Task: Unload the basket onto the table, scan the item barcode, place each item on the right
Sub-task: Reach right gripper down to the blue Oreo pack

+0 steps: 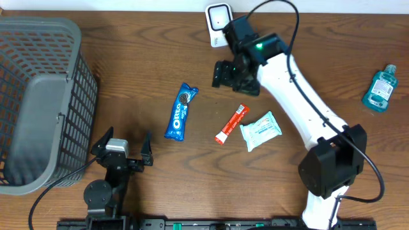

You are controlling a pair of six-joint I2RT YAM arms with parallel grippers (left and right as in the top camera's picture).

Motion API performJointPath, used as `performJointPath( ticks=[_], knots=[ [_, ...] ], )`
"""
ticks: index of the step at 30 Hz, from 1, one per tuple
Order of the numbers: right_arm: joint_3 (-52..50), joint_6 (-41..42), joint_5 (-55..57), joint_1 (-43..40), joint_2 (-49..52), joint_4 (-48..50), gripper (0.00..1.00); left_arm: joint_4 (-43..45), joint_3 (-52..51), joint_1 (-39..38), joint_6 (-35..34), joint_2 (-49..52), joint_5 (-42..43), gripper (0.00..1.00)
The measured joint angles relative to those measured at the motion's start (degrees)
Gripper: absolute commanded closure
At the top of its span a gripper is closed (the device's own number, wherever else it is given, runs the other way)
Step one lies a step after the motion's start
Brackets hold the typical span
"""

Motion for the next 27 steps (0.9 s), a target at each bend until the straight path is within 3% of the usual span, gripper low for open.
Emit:
performJointPath(
  ticks=[6,11,17,23,26,27],
  knots=[
    [-1.95,9.84,0.20,7.69,1.01,6.64,0.12,-0.83,0.22,0.00,0.24,0.00,-1.49,0.02],
    [-1.97,13.64,-0.13,13.77,5.60,16.46,0.18,-1.03,0.28,0.00,0.24,0.00,-2.01,0.02],
    [-2.08,16.74,0.50,14.45,13.73,23.39,0.16,-1.07,0.31,0.00,0.24,0.00,-2.05,0.02],
    [-2.10,18.56,1.68,14.34,17.25,24.00,0.14,-1.07,0.31,0.00,0.24,0.02,-2.21,0.02],
    [-2.10,19.32,1.99,14.47,18.18,24.11,0.31,-1.09,0.31,0.00,0.24,0.00,-2.21,0.02],
    [-2.08,19.56,2.05,14.49,18.60,24.09,0.43,-1.09,0.31,0.00,0.24,0.02,-2.21,0.02]
  ],
)
